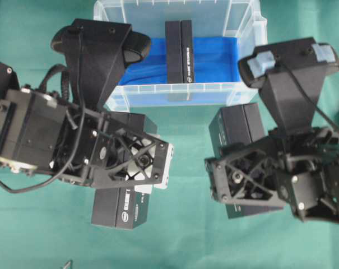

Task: Take the box out of the case with both arms.
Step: 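Carry both box pairs forward over the table in front of the bin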

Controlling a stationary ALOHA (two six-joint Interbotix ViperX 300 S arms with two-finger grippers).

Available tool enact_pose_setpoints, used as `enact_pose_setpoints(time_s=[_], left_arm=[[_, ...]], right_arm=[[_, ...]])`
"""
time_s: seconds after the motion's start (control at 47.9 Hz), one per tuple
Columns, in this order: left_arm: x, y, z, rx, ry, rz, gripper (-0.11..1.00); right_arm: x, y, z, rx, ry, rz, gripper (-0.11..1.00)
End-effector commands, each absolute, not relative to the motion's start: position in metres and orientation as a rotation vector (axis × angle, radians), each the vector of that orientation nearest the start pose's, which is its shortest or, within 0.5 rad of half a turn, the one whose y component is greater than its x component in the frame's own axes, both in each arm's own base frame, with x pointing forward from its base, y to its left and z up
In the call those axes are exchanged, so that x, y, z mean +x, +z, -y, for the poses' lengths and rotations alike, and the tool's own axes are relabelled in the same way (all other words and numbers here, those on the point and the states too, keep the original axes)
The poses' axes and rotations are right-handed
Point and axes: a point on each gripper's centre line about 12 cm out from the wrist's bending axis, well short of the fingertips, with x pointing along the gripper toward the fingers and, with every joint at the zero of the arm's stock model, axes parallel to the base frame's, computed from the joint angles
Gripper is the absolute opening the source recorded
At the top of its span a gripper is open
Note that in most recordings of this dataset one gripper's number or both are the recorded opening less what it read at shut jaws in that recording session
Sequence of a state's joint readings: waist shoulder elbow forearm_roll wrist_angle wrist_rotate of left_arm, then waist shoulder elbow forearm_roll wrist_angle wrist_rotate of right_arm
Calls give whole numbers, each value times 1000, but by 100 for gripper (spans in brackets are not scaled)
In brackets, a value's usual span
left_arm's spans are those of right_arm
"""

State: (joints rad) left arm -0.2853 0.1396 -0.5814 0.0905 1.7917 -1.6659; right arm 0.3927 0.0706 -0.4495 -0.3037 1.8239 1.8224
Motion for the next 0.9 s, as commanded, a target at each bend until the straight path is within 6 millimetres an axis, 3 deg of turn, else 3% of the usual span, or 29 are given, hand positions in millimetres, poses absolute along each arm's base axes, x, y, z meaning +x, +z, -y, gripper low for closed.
enact_pose_setpoints(time_s=[0.0,0.877], left_arm=[[378,441,105,-1178,909,-1059,64],[377,439,107,-1186,926,-1054,64]], right_arm=[[351,435,-112,1118,-1098,-889,66],[352,436,-116,1121,-1093,-886,66]])
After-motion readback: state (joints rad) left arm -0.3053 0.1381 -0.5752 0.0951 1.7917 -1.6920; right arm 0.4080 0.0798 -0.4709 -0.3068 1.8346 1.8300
